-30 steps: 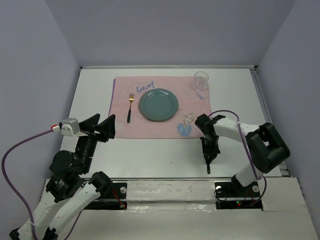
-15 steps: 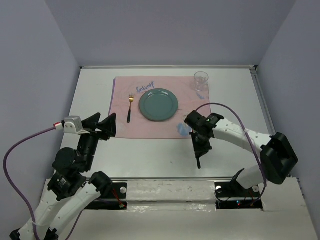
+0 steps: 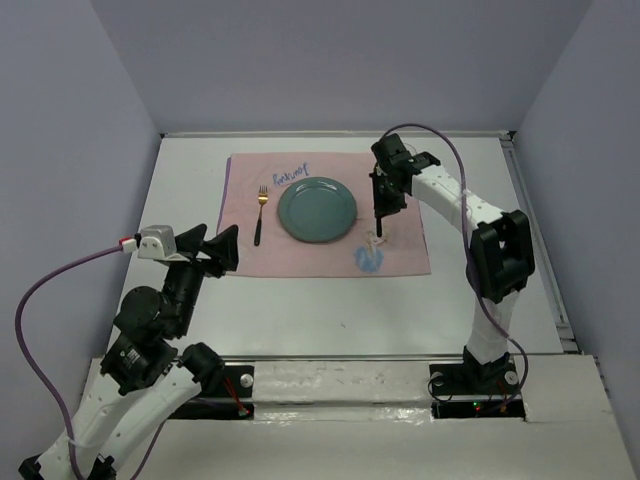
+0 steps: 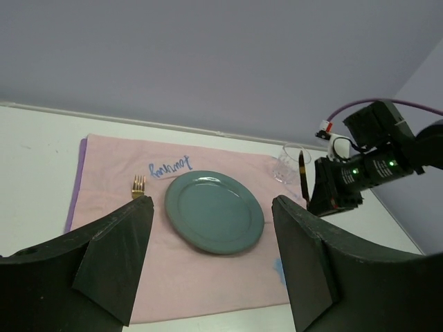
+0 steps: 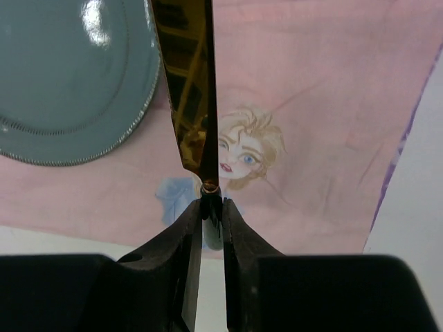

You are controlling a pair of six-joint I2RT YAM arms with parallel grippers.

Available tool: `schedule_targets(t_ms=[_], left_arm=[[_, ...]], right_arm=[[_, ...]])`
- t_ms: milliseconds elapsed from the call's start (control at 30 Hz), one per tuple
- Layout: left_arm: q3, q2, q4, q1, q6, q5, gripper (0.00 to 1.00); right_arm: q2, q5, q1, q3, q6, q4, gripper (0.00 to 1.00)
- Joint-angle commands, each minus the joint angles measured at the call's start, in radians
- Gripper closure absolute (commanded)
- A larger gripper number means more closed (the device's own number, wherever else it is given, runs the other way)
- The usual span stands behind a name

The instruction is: Set the dinner table for one person

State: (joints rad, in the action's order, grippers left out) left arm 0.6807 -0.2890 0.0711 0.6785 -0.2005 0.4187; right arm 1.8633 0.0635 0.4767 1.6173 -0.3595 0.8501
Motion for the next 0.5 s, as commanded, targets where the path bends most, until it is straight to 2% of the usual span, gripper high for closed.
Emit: schedule_targets(t_ms=[0,233,467], left_arm=[[-0.006,-0.021,-0.053,-0.010,0.021,0.002,0.20],[-0.004,-0.047,-0.057,-0.013,0.026,-0.003,0.20],[-0.007,-0.052,-0.060,-0.019,0.026,-0.009,0.20]], right_arm=[[0.135,-0.096,-0.039,0.160,0.082,-0.049,1.00],[0.249,-0.159,-0.075,0.220,0.091,-0.051,1.00],[0.293,-0.180,-0.093,0.222,0.091,-0.060,1.00]])
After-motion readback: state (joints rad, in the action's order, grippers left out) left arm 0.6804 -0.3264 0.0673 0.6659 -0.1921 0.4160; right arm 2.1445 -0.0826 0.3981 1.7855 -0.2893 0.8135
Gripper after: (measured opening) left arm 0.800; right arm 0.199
